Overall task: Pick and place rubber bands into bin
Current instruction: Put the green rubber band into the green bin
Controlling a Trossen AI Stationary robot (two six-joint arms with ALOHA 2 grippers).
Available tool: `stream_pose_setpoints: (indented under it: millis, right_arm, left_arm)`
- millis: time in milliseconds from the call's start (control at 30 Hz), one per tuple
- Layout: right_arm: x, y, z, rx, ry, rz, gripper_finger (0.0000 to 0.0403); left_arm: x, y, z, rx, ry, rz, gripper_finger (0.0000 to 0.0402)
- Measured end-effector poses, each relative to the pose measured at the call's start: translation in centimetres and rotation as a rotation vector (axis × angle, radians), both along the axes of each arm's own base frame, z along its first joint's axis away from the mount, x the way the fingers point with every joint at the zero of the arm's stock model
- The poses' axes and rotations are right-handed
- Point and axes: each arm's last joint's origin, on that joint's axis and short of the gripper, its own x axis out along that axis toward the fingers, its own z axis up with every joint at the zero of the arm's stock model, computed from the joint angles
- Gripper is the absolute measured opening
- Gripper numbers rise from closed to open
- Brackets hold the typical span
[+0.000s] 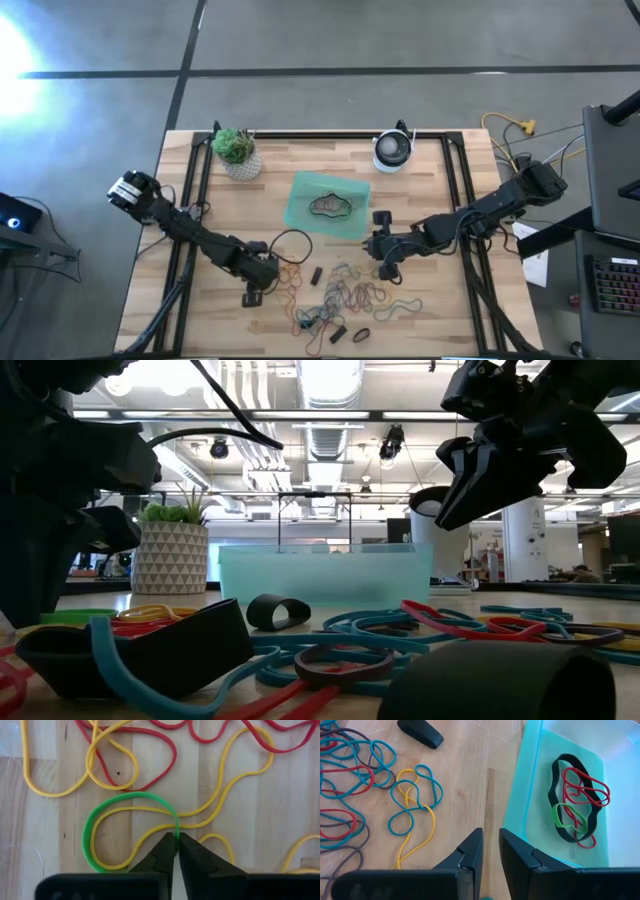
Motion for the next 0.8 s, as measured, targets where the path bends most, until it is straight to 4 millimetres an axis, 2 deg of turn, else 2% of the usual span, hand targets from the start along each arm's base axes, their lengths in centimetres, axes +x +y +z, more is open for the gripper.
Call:
stream_pose_setpoints:
  millis: [367,600,800]
  right_arm:
    - [0.0,0.0,0.0,0.000,0.000,0.000,0.0057]
    - [0.0,0.0,0.0,0.000,-0.002,0.000,0.0057]
    - [0.0,0.0,0.0,0.000,-0.001,0.001,0.0057]
  left_arm:
    - [0.1,0.0,0.4,0.013,0.001,0.005,0.0000]
    - [0.4,-0.1,1.4,0.018,0.005,0.003,0.0000]
    - [0.5,0.0,3.0,0.056,-0.033,0.003,0.0000]
